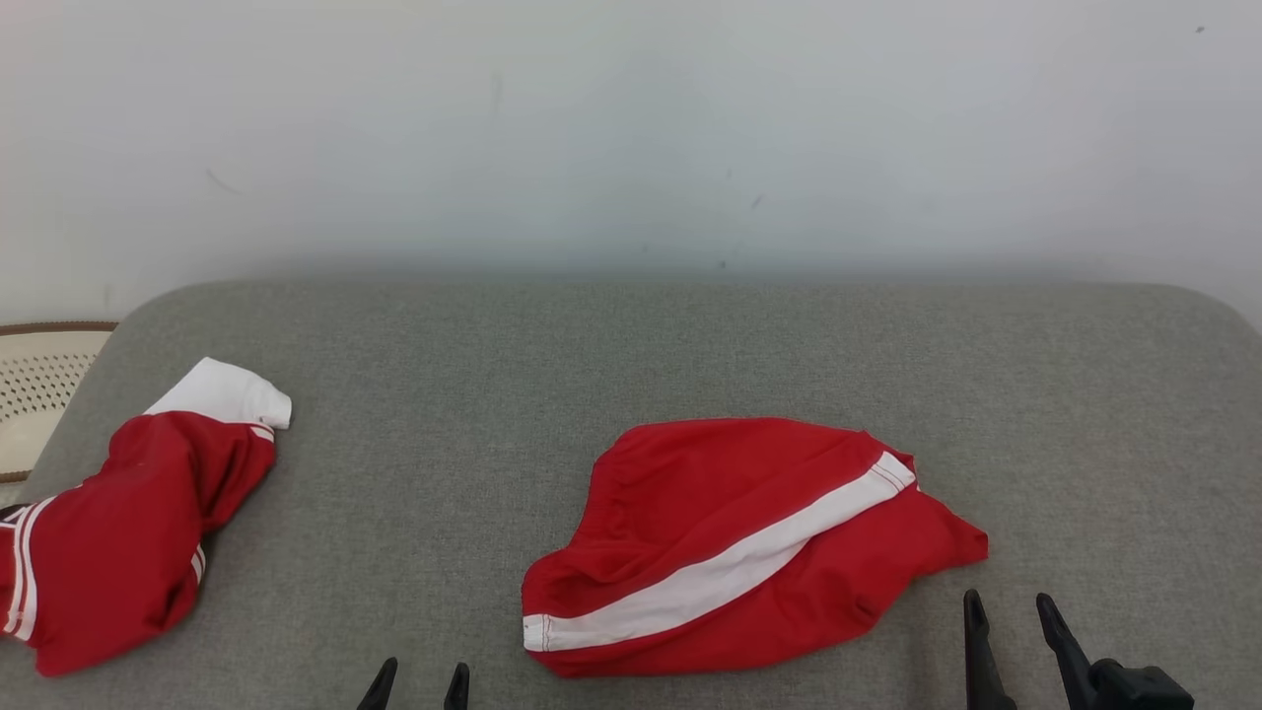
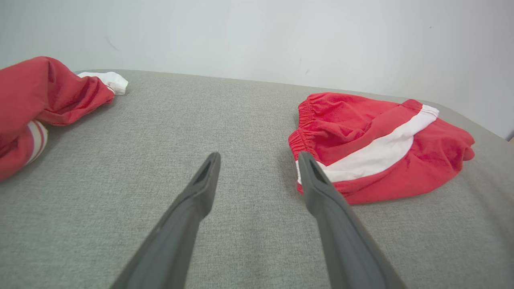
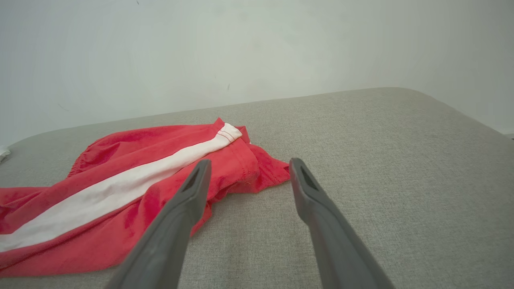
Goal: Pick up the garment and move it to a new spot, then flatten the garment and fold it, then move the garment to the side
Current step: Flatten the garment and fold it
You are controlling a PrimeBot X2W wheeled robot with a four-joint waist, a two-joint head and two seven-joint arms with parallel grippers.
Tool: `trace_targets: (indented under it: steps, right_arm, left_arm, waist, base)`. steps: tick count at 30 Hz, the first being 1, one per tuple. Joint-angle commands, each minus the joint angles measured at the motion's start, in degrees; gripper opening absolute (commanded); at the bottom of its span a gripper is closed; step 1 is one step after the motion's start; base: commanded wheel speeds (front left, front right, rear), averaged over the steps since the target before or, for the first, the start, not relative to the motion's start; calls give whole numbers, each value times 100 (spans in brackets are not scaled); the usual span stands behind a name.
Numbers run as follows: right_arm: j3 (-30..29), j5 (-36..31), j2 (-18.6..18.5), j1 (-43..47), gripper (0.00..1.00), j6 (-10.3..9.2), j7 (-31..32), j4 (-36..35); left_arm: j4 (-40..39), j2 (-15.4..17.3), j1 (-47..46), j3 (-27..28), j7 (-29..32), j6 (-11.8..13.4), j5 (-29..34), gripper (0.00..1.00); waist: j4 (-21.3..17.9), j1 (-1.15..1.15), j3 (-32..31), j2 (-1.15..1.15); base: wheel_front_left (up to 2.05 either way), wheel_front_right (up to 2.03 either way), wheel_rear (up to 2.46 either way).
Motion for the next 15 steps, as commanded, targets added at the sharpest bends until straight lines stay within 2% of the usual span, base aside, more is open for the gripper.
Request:
trace_targets:
  steps: [1,10,15]
  right_arm:
    - [8,-7,15,15,100,-7,-4,11]
    - [-40,-66,-2,-78,100,-7,-4,34]
    - [-23,-77,3,-77,100,-7,-4,2]
  left_arm:
    - [20,1,87,-26,-10,21,39,100]
    - [84,3,11,-74,-9,32,77,100]
    - [165,4,-120,-244,-9,-121,-73,100]
  waist:
    - [-6,0,15,0]
    - [-15,0,70,0]
    - [6,0,143,0]
  base:
    - [0,0,0]
    - [0,0,0]
    - [0,0,0]
